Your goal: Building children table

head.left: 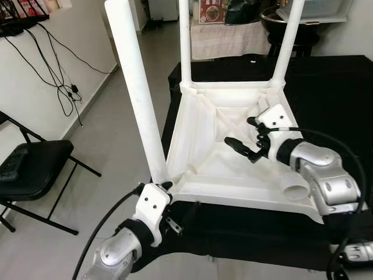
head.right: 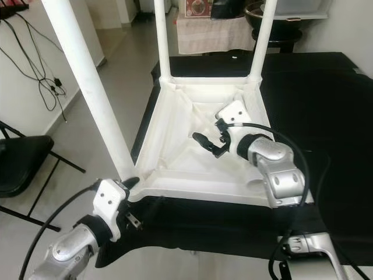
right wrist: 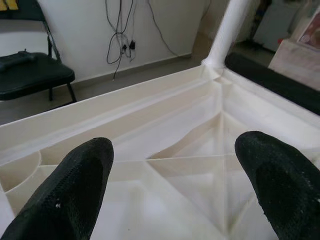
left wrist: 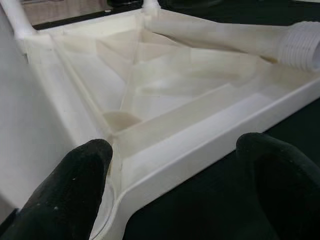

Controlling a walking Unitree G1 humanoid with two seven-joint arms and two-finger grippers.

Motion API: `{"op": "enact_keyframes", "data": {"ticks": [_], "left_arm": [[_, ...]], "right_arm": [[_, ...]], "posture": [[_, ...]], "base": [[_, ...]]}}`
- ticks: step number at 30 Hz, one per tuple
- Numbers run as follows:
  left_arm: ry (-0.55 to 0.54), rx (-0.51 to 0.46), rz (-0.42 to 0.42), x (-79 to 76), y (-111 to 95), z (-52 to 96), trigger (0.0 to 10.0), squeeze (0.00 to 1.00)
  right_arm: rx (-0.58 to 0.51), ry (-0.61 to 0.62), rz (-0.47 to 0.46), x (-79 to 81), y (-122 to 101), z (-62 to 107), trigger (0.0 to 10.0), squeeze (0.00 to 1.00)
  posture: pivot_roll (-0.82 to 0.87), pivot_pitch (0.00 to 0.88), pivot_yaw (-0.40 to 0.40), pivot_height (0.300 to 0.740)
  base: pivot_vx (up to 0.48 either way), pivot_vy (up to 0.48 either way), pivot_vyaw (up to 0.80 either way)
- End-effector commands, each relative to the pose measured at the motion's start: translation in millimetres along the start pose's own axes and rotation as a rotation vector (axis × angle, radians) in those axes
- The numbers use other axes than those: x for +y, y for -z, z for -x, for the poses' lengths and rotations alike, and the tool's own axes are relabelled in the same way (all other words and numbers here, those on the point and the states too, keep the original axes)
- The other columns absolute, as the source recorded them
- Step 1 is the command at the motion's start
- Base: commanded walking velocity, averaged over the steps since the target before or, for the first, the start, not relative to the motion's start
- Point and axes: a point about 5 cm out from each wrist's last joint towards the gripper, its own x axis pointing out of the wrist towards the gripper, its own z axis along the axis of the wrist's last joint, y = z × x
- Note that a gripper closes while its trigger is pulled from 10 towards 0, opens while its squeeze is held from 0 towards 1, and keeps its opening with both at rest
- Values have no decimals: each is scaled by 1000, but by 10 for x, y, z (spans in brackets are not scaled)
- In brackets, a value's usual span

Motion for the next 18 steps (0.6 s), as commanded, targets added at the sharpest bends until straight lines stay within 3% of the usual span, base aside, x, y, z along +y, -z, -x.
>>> {"op": "enact_keyframes", "data": {"ticks": [1, 15, 18], "left_arm": [[-14, 10, 19, 6, 42, -3, 10000, 0], [-35, 2, 14, 33, 44, -8, 10000, 0], [-40, 3, 9, 42, 39, -14, 10000, 0]], "right_arm": [[24, 12, -13, 1, 24, -14, 10000, 0], [78, 28, -37, 63, 7, -93, 10000, 0], [149, 36, -79, 88, 20, -126, 10000, 0]], "posture": [[-127, 60, 76, 740], [-126, 64, 73, 740], [-127, 64, 74, 740]], "base": [[0, 0, 0], [0, 0, 0], [0, 0, 0]]}}
